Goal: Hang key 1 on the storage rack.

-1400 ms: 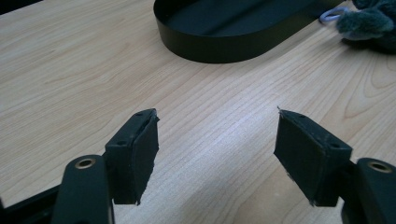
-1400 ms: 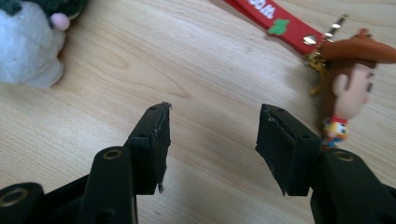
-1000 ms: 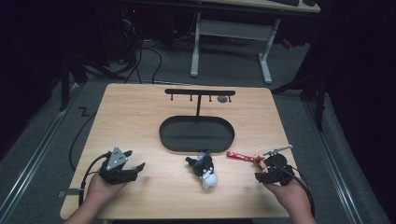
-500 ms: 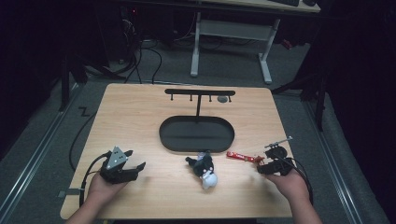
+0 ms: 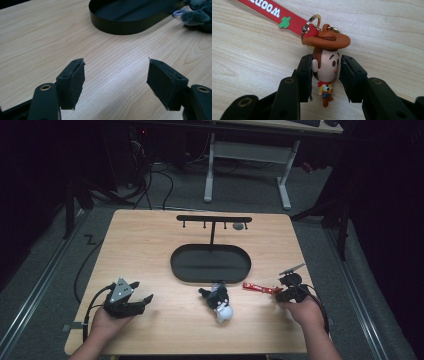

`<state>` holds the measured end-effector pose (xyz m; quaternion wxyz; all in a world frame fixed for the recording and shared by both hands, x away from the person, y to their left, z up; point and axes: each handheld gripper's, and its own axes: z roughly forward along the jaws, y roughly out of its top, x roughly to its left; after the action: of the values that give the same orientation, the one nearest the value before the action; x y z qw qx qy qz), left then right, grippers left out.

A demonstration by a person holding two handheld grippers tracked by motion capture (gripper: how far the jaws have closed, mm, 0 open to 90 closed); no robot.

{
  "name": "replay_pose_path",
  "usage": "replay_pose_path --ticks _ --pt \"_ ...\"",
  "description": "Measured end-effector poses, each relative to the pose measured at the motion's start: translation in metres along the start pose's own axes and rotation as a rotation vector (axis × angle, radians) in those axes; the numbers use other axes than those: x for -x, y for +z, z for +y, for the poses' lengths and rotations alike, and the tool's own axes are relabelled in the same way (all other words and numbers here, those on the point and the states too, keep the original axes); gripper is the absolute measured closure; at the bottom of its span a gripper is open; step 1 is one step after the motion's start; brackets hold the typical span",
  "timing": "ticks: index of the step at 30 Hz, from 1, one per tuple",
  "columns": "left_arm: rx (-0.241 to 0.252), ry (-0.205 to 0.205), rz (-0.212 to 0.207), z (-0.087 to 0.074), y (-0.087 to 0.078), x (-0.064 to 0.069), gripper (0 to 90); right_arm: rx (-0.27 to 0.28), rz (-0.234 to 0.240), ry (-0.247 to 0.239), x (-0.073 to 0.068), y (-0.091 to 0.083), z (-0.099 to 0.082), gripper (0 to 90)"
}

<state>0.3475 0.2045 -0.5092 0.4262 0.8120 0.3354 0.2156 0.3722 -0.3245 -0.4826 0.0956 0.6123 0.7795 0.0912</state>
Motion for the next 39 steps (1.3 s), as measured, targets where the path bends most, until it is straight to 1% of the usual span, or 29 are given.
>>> replay_pose_path --ticks 5,6,7,10,11,14,15,17,18,19,20,21,22,23,24,26,27,28,32,33,35,36,37,38,39 --pt "-0.004 0.012 -0.003 -0.001 -0.001 0.001 30.5 -0.015 -0.001 -0.003 -0.001 0.003 0.004 63.5" --pt "-0.001 0.008 -0.005 0.000 -0.001 0.001 30.5 -0.030 0.005 -0.005 0.000 0.006 0.007 63.8" --pt "0.001 0.007 -0.005 0.000 -0.001 0.000 30.5 -0.030 0.005 -0.005 0.000 0.006 0.007 63.8" --pt "-0.006 0.017 -0.003 0.000 0.000 0.001 30.5 -0.045 0.003 -0.007 0.000 0.008 0.009 64.4" --pt "-0.009 0.021 -0.004 0.000 0.000 0.002 30.5 -0.036 0.012 -0.005 0.001 0.009 0.009 65.3" --pt "-0.015 0.030 -0.001 -0.001 -0.001 0.004 30.5 -0.041 0.006 -0.008 0.001 0.008 0.009 66.9" --pt "-0.019 0.030 -0.003 -0.002 -0.001 0.005 30.6 -0.029 0.023 -0.012 0.000 0.006 0.008 67.1" --pt "-0.024 0.036 -0.001 -0.003 -0.002 0.006 30.6 -0.030 0.027 -0.015 0.000 0.004 0.007 67.1" --pt "-0.023 0.037 0.005 -0.003 -0.004 0.006 30.6 -0.046 0.022 -0.034 -0.002 -0.003 0.008 67.2" --pt "-0.019 0.030 0.005 -0.004 -0.004 0.006 30.6 -0.039 0.027 -0.045 -0.002 -0.006 0.008 67.2" --pt "-0.019 0.030 0.005 -0.004 -0.004 0.006 30.6 -0.039 0.027 -0.045 -0.002 -0.006 0.008 67.2" --pt "-0.020 0.027 0.004 -0.004 -0.005 0.005 30.6 -0.029 0.034 -0.048 -0.003 -0.010 0.008 67.2" --pt "-0.021 0.029 0.009 -0.005 -0.007 0.006 30.6 -0.022 0.052 -0.052 -0.006 -0.019 0.008 67.2" --pt "-0.021 0.029 0.009 -0.005 -0.007 0.006 30.6 -0.022 0.052 -0.052 -0.006 -0.019 0.008 67.2" --pt "-0.019 0.025 0.013 -0.006 -0.009 0.005 30.6 -0.020 0.060 -0.068 -0.009 -0.026 0.008 67.2" --pt "-0.014 0.016 0.015 -0.006 -0.010 0.004 30.6 -0.026 0.058 -0.090 -0.013 -0.033 0.009 67.2" --pt "-0.014 0.016 0.015 -0.006 -0.010 0.004 30.6 -0.026 0.058 -0.090 -0.013 -0.033 0.009 67.2" --pt "-0.014 0.012 0.014 -0.006 -0.010 0.003 30.6 -0.025 0.057 -0.110 -0.016 -0.041 0.010 67.2" --pt "-0.020 0.021 0.009 -0.005 -0.008 0.004 30.6 -0.010 0.062 -0.108 -0.018 -0.051 0.010 67.2" --pt "-0.021 0.029 0.008 -0.005 -0.008 0.005 30.6 -0.002 0.075 -0.097 -0.018 -0.057 0.010 67.2" --pt "-0.020 0.030 0.006 -0.005 -0.007 0.006 30.6 -0.001 0.076 -0.095 -0.018 -0.060 0.011 67.2" --pt "-0.023 0.033 0.005 -0.005 -0.007 0.006 30.5 0.012 0.095 -0.087 -0.018 -0.067 0.012 67.2" --pt "-0.023 0.033 0.005 -0.005 -0.007 0.006 30.5 0.012 0.095 -0.087 -0.018 -0.067 0.012 67.2" --pt "-0.023 0.034 0.004 -0.005 -0.007 0.006 30.5 0.015 0.090 -0.084 -0.019 -0.075 0.014 67.2" --pt "-0.023 0.034 0.004 -0.005 -0.007 0.006 30.5 0.015 0.090 -0.084 -0.019 -0.075 0.014 67.2"
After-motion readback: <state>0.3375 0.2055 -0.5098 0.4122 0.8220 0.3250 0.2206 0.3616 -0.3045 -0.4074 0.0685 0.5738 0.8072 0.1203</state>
